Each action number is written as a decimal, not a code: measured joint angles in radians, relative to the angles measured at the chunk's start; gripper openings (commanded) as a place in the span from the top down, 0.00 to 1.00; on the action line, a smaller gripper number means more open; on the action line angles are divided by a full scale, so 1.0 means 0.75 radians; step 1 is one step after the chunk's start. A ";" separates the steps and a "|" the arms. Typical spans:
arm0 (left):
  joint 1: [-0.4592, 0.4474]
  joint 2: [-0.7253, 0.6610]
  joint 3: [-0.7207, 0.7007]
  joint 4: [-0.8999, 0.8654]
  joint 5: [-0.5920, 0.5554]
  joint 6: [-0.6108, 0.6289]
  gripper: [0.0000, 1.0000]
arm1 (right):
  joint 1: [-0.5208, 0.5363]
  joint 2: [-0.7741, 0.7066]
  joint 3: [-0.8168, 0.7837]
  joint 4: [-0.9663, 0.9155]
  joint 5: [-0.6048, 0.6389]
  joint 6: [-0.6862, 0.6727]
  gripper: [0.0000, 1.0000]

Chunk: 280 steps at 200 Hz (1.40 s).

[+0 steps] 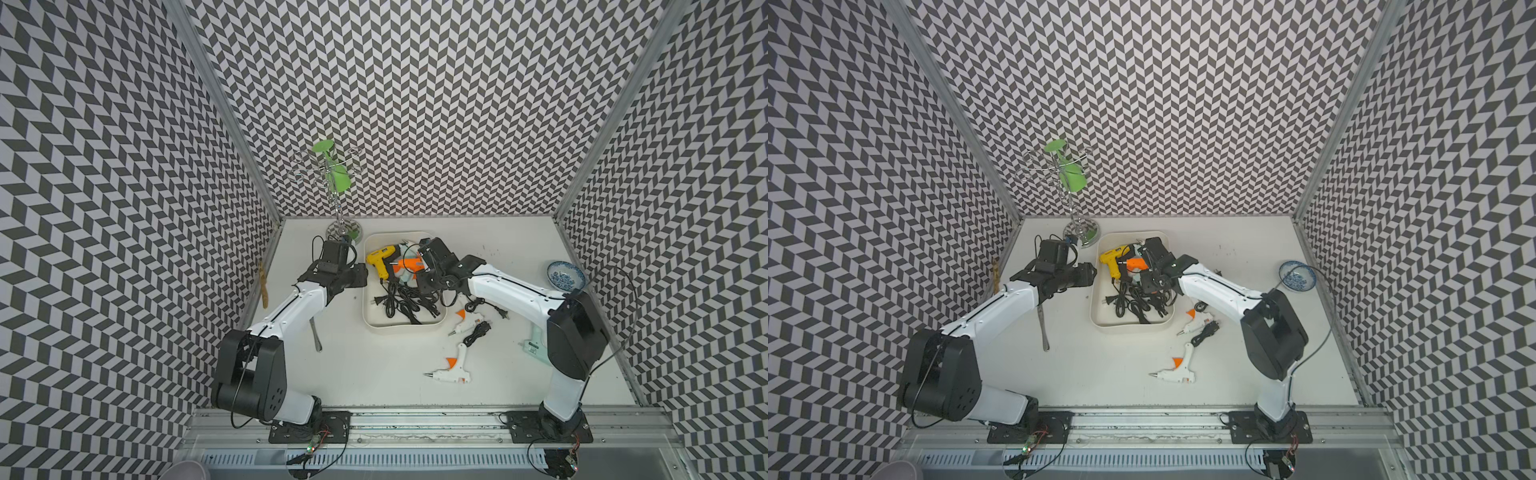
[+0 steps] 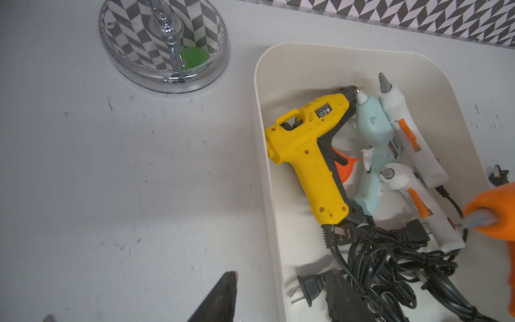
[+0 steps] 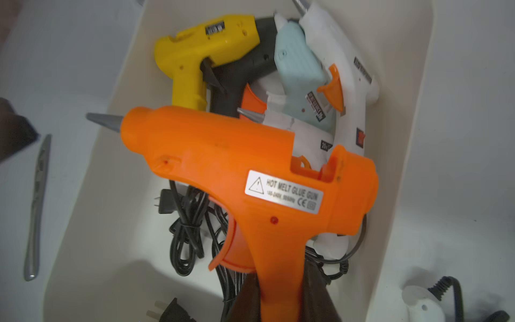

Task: Put the hot melt glue gun into the storage box
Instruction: Place the hot melt adhesive gun in the storage box, then pick up the hot melt adhesive gun from the center of the board.

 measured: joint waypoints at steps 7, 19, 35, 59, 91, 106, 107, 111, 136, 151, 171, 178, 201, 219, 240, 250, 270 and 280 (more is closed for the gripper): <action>0.000 0.000 0.000 0.000 0.000 0.001 0.44 | 0.000 0.025 -0.008 0.007 -0.006 0.001 0.94; 0.000 0.000 0.000 0.000 0.000 0.001 0.44 | 0.000 0.060 -0.012 0.008 -0.005 0.007 0.92; 0.000 0.000 0.000 0.000 0.000 0.001 0.44 | 0.000 0.082 -0.016 0.006 0.020 0.043 0.90; 0.000 0.002 0.000 0.000 0.001 0.001 0.44 | 0.000 0.090 -0.019 -0.011 0.077 0.122 0.83; 0.000 0.017 0.000 0.001 0.002 0.000 0.44 | 0.007 0.122 -0.019 -0.030 0.087 0.205 0.57; 0.000 0.031 0.000 0.001 0.005 0.000 0.44 | 0.017 0.131 -0.020 -0.036 0.086 0.235 0.48; 0.000 0.031 0.000 0.001 0.006 0.000 0.44 | 0.018 0.132 -0.020 -0.036 0.086 0.241 0.48; 0.000 0.035 0.000 0.001 0.006 0.000 0.44 | 0.020 0.132 -0.020 -0.038 0.086 0.245 0.47; 0.000 0.044 0.000 0.000 0.008 0.000 0.44 | 0.036 0.132 -0.010 -0.075 0.089 0.263 0.44; 0.000 0.046 0.000 0.000 0.011 0.000 0.44 | 0.036 0.128 0.011 -0.109 0.100 0.263 0.43; 0.000 0.046 0.000 0.000 0.011 0.000 0.44 | 0.035 0.094 0.040 -0.161 0.136 0.258 0.41; 0.000 0.046 0.000 0.000 0.011 0.000 0.44 | 0.032 0.071 0.053 -0.184 0.157 0.253 0.41; 0.000 0.046 0.000 0.000 0.012 0.000 0.44 | 0.010 -0.038 0.087 -0.239 0.226 0.238 0.39; 0.000 0.046 0.000 0.000 0.016 -0.001 0.44 | -0.049 -0.156 0.055 -0.248 0.246 0.239 0.39; 0.000 0.046 0.000 0.001 0.020 -0.001 0.44 | -0.202 -0.322 -0.104 -0.243 0.243 0.272 0.39; 0.000 0.044 0.000 0.000 0.023 -0.001 0.44 | -0.284 -0.405 -0.219 -0.237 0.242 0.297 0.39; -0.001 0.042 -0.001 0.001 0.040 -0.001 0.44 | -0.419 -0.571 -0.456 -0.252 0.252 0.366 0.29; -0.001 0.040 -0.001 0.002 0.051 -0.003 0.44 | -0.460 -0.657 -0.578 -0.257 0.255 0.395 0.28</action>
